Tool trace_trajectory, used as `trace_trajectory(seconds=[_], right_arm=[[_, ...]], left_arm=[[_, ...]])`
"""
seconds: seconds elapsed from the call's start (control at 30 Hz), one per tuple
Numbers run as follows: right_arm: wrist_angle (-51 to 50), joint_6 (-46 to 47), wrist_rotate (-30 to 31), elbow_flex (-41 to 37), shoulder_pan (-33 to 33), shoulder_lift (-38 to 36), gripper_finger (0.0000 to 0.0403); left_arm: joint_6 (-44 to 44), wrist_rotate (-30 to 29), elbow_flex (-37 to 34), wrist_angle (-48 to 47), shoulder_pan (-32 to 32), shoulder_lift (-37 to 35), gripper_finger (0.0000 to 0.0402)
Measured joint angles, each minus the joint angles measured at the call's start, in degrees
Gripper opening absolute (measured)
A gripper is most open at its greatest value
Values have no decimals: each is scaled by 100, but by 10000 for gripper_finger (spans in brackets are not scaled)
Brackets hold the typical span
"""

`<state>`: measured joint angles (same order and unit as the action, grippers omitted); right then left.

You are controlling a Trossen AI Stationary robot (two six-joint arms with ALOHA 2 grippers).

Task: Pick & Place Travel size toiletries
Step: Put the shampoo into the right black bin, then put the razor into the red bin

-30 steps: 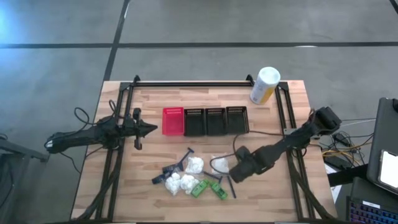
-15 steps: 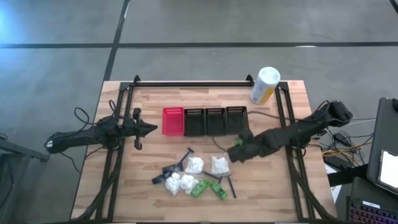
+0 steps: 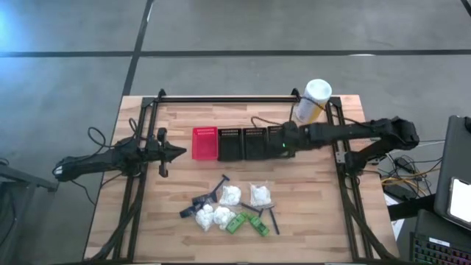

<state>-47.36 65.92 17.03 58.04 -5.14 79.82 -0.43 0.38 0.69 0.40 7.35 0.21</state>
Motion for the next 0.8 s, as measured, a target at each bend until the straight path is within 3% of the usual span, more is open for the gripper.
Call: trace_trajectory(seconds=[0.23,0.5,0.8], right_arm=[[23,-809,-949,-2,-876,349,165],[403,-1223,-957,-2,-1257,848,205],[494,-1454,-933,0,-1230,1141,249]], left_arm=[[-1,1,0,0,0,-1,12],[0,2,0,0,1,-1,12],[0,2,0,0,1,0,12]])
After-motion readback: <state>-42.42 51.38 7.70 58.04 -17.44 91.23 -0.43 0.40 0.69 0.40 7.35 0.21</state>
